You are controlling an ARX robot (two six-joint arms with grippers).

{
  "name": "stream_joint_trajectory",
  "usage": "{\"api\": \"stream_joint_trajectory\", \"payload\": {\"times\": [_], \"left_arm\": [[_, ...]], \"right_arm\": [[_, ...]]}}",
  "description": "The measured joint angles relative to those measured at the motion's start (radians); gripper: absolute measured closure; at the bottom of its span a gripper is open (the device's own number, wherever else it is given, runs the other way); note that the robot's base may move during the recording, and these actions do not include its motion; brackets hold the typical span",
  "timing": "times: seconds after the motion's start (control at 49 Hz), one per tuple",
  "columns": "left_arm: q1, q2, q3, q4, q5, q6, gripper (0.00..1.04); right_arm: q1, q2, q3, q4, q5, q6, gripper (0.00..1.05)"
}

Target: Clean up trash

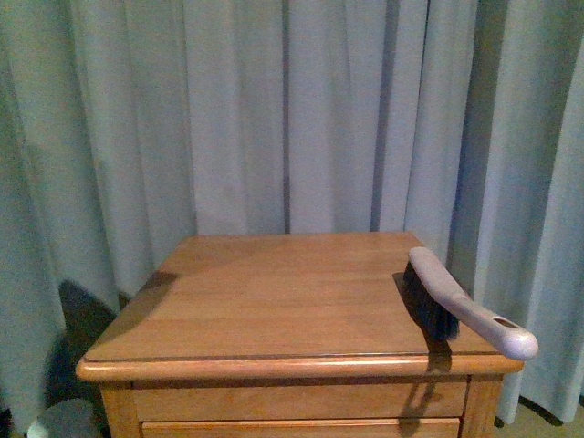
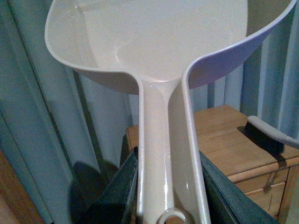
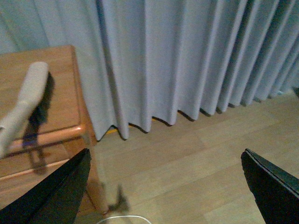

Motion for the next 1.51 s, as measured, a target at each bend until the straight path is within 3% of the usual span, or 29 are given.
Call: {"api": "stream_joint_trajectory", "payload": {"times": [0.204, 0.571, 0.877, 1.346, 1.509], "left_arm": [[0.0, 0.0, 0.0, 0.0, 0.0, 0.0, 0.76], [0.0, 0.0, 0.0, 0.0, 0.0, 0.0, 0.76], [0.0, 0.0, 0.0, 0.0, 0.0, 0.0, 0.76], [0.0, 0.0, 0.0, 0.0, 0.0, 0.0, 0.76], [0.0, 0.0, 0.0, 0.0, 0.0, 0.0, 0.76]], "right_arm": [[0.003, 0.365, 0.345, -0.124, -0.129, 0.09, 0.07], [0.05, 0.832, 0.794, -0.385, -0.215, 0.249, 0.07], [0.087, 1.029, 0.876, -0.444, -0.227, 0.325, 0.07], [0.086, 1.139, 0.876, -0.359, -0.234, 0.341, 0.07], [0.08, 1.151, 0.876, -0.346, -0.239, 0.341, 0.34]]}}
